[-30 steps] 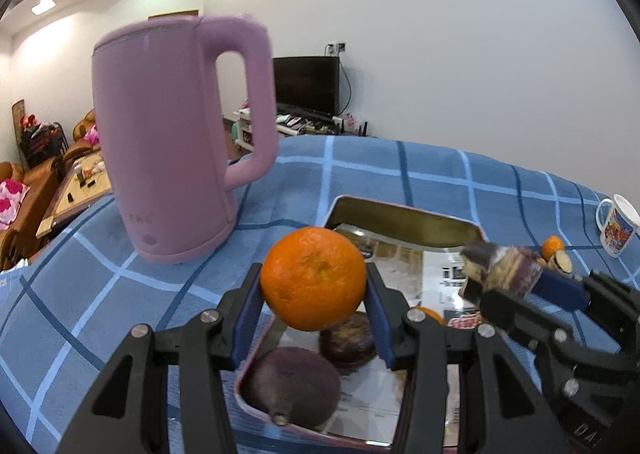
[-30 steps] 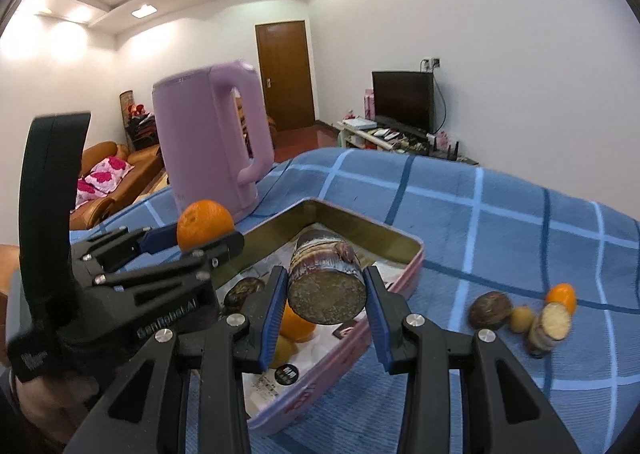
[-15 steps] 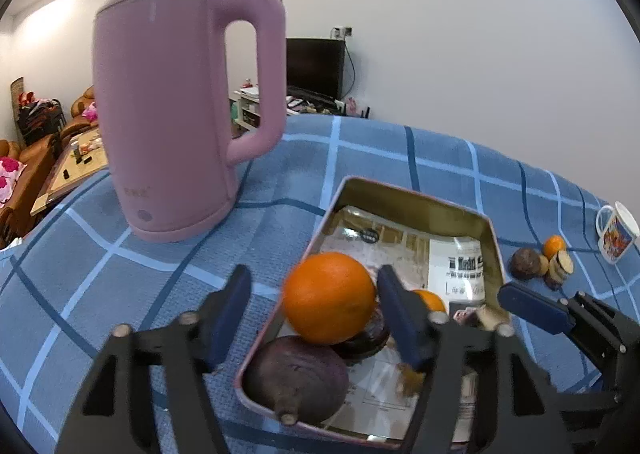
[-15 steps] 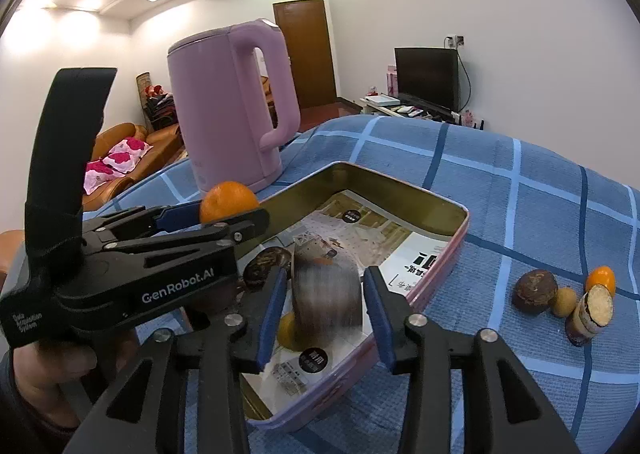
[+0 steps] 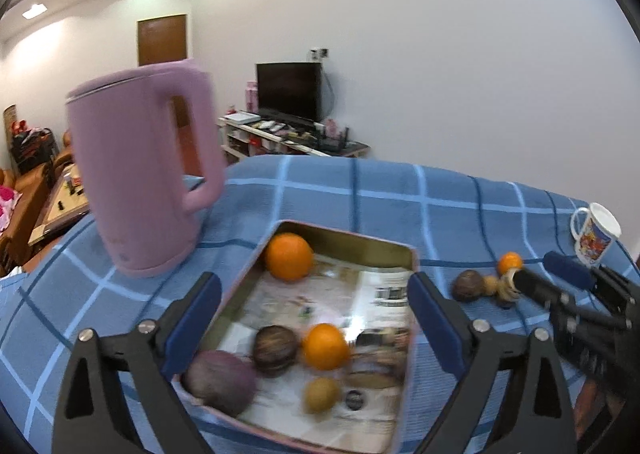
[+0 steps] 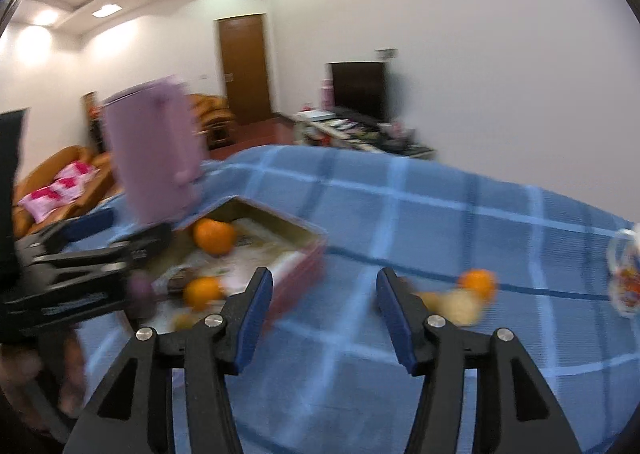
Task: Organize fruits
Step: 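Grasp a dark mangosteen with the left tool while the right grasps another cut root piece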
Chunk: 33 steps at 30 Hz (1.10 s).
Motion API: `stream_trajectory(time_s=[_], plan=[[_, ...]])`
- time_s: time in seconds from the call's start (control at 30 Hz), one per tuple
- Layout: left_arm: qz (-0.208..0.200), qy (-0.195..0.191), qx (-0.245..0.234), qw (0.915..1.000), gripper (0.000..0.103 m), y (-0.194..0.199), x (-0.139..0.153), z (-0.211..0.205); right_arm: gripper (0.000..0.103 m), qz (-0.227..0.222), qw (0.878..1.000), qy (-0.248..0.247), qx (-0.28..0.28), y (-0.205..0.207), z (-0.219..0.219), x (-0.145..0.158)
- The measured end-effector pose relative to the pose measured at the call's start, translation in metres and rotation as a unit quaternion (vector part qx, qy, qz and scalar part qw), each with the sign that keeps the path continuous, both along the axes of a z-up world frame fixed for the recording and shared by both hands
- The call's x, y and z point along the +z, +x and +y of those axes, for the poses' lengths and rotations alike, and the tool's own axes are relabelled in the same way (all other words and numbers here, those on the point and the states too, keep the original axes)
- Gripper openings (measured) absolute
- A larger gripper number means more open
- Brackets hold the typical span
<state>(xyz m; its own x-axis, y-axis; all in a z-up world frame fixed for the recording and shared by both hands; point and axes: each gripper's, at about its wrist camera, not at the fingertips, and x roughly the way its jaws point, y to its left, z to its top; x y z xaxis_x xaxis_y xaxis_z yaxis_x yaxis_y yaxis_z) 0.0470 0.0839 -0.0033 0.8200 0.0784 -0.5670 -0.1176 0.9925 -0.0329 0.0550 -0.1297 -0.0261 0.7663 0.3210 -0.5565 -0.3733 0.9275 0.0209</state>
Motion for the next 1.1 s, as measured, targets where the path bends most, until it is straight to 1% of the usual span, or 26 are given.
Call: stream_trajectory(time_s=[0.1,0.17,0.23,0.4,0.53,0.67,0.73,0.77,0.8,0.83,0.9,0.97,1.03,1.1], plan=[[0.014,-0.006,-0.011,0.9998,0.096,0.011,-0.001,-0.020,0.056,0.011,0.998,0.015,-0.056,0.018,-0.040,0.000],[0.019,-0.007,-0.017,0.9997,0.096,0.018,-0.002,-0.032,0.056,0.021,0.996,0.027,-0.079,0.029,-0.055,-0.002],[0.021,0.001,-0.021,0.9996,0.096,0.026,-0.005,-0.045,0.056,0.037,0.994,0.044,-0.093,0.039,-0.067,-0.007],[0.036,0.011,-0.019,0.9991,0.096,0.042,-0.014,-0.056,0.056,0.063,0.993,0.049,-0.089,0.054,-0.063,-0.027],[0.049,0.004,-0.011,0.9987,0.096,0.053,-0.023,-0.054,0.056,0.086,0.992,0.048,-0.081,0.061,-0.057,-0.044],[0.053,0.004,-0.013,0.9985,0.096,0.058,-0.027,-0.057,0.056,0.111,0.990,0.042,-0.075,0.071,-0.054,-0.057],[0.054,0.006,-0.017,0.9984,0.096,0.059,-0.027,-0.060,0.056,0.124,0.988,0.051,-0.073,0.075,-0.057,-0.061],[0.054,0.007,-0.019,0.9983,0.096,0.060,-0.027,-0.062,0.053,0.129,0.987,0.058,-0.072,0.076,-0.059,-0.062],[0.054,0.008,-0.022,0.9983,0.096,0.061,-0.027,-0.065,0.046,0.134,0.986,0.060,-0.073,0.077,-0.060,-0.064],[0.055,0.009,-0.025,0.9981,0.096,0.062,-0.027,-0.067,0.042,0.134,0.986,0.058,-0.074,0.076,-0.062,-0.064],[0.056,0.012,-0.029,0.9980,0.096,0.065,-0.028,-0.072,0.041,0.131,0.987,0.064,-0.070,0.072,-0.064,-0.062],[0.056,0.018,-0.036,0.9976,0.095,0.065,-0.028,-0.078,0.041,0.116,0.987,0.085,-0.070,0.061,-0.072,-0.053],[0.055,0.024,-0.043,0.9973,0.094,0.066,-0.029,-0.084,0.041,0.096,0.987,0.104,-0.080,0.051,-0.084,-0.045],[0.057,0.032,-0.052,0.9965,0.089,0.069,-0.031,-0.093,0.041,0.078,0.985,0.111,-0.104,0.045,-0.097,-0.039]])
